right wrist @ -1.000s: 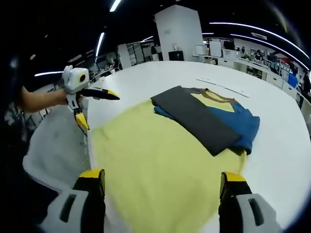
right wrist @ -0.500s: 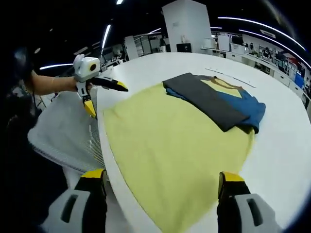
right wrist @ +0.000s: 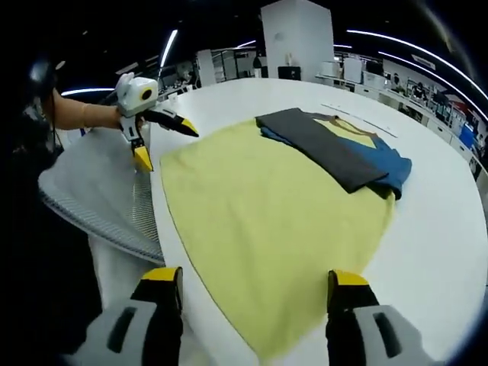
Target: Fold the garment on the visible template until the final outline fits inside the template.
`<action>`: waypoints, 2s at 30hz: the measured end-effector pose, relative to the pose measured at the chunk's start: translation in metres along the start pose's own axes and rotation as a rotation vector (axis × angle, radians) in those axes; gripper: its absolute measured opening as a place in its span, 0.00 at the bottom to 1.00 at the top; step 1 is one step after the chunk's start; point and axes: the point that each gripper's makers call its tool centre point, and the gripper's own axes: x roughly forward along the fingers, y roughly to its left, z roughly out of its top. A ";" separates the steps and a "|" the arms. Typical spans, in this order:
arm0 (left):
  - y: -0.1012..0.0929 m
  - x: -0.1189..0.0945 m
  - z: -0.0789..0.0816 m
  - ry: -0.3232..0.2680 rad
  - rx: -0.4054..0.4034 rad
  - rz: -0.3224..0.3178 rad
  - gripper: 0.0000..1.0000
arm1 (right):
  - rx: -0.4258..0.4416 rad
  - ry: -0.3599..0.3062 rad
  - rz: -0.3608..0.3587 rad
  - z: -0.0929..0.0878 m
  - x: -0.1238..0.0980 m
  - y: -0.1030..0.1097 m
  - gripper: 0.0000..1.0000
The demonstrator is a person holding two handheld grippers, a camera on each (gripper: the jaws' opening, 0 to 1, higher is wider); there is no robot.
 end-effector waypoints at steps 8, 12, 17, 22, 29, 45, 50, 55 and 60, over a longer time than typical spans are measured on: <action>-0.003 0.001 -0.006 0.032 0.044 -0.004 0.66 | -0.052 0.044 -0.024 -0.014 0.001 0.000 0.68; -0.005 0.002 -0.008 0.046 0.057 -0.009 0.64 | -0.088 0.059 -0.038 -0.016 0.000 -0.004 0.64; -0.006 0.002 -0.017 0.082 0.092 -0.006 0.62 | -0.133 0.087 -0.039 -0.020 -0.002 -0.006 0.60; -0.003 0.001 -0.024 0.100 0.088 0.005 0.59 | -0.146 0.092 -0.034 -0.021 -0.004 -0.006 0.59; 0.001 0.000 -0.021 0.091 0.076 0.015 0.52 | -0.141 0.091 -0.040 -0.020 -0.005 -0.012 0.51; 0.006 0.003 -0.016 0.103 0.071 0.010 0.25 | -0.133 0.072 -0.049 -0.017 -0.004 -0.013 0.30; 0.010 0.004 -0.014 0.107 0.065 0.023 0.17 | -0.133 0.071 -0.056 -0.016 -0.003 -0.015 0.20; 0.013 0.004 -0.014 0.118 0.037 0.031 0.10 | -0.142 0.086 -0.073 -0.015 -0.003 -0.021 0.09; 0.014 0.004 -0.011 0.115 0.028 0.034 0.03 | -0.146 0.093 -0.069 -0.016 -0.004 -0.021 0.06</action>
